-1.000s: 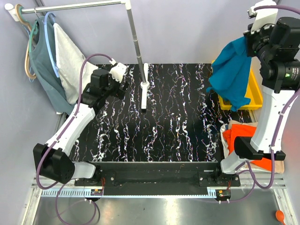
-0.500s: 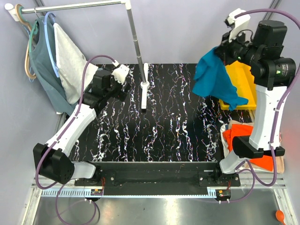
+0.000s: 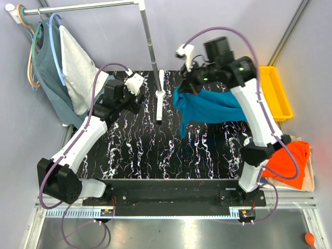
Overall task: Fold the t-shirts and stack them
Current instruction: Move the tshirt to the center of the board
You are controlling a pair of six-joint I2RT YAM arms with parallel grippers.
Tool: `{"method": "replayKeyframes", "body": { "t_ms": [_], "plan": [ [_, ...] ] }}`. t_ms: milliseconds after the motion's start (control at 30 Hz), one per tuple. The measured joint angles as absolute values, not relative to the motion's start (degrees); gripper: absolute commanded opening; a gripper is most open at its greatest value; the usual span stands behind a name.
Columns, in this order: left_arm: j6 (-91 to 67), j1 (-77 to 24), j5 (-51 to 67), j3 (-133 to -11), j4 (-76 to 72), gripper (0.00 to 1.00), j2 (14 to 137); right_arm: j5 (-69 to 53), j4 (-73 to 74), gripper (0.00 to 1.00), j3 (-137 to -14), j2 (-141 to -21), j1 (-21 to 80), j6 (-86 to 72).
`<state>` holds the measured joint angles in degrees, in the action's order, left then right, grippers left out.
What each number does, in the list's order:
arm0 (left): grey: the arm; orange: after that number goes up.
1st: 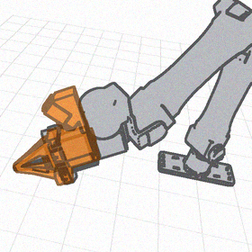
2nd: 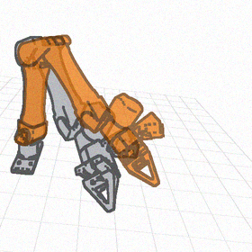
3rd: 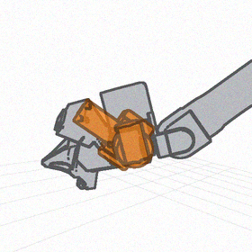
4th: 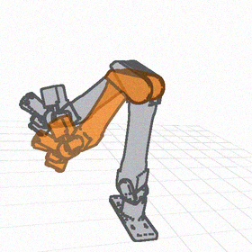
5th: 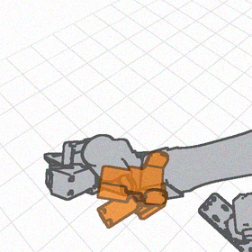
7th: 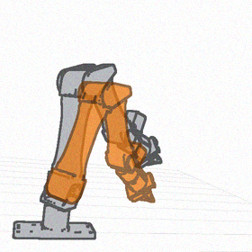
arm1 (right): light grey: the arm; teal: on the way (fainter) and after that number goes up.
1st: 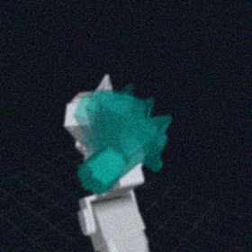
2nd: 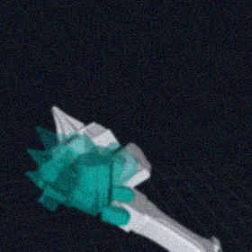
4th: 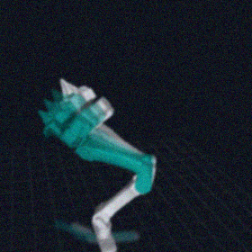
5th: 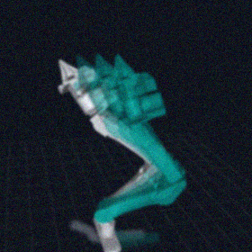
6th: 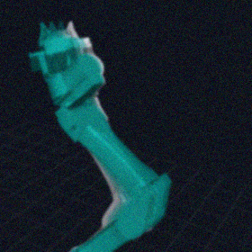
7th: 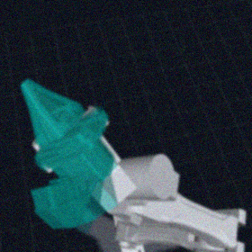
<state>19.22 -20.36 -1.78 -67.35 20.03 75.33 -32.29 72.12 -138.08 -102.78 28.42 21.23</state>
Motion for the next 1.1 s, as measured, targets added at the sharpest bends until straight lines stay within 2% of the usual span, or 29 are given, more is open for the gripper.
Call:
{"method": "replayKeyframes", "body": {
  "t_ms": [267, 600, 1100],
  "plan": [
    [19.1, -20.4, -6.4, -59.7, 19.2, 0.99, 70.9, -32.9, 72.4, 0.00, -143.0, -115.0, 34.1, 21.7],
    [19.3, -20.4, -13.3, -48.1, 16.1, 0.99, 61.8, -33.0, 68.0, 0.00, -141.5, -121.4, 35.7, 21.7],
    [18.4, -20.4, -19.0, -46.0, 15.0, 0.99, 55.7, -30.7, 63.0, 0.00, -148.0, -133.2, 45.3, 20.6]
  ]
}}
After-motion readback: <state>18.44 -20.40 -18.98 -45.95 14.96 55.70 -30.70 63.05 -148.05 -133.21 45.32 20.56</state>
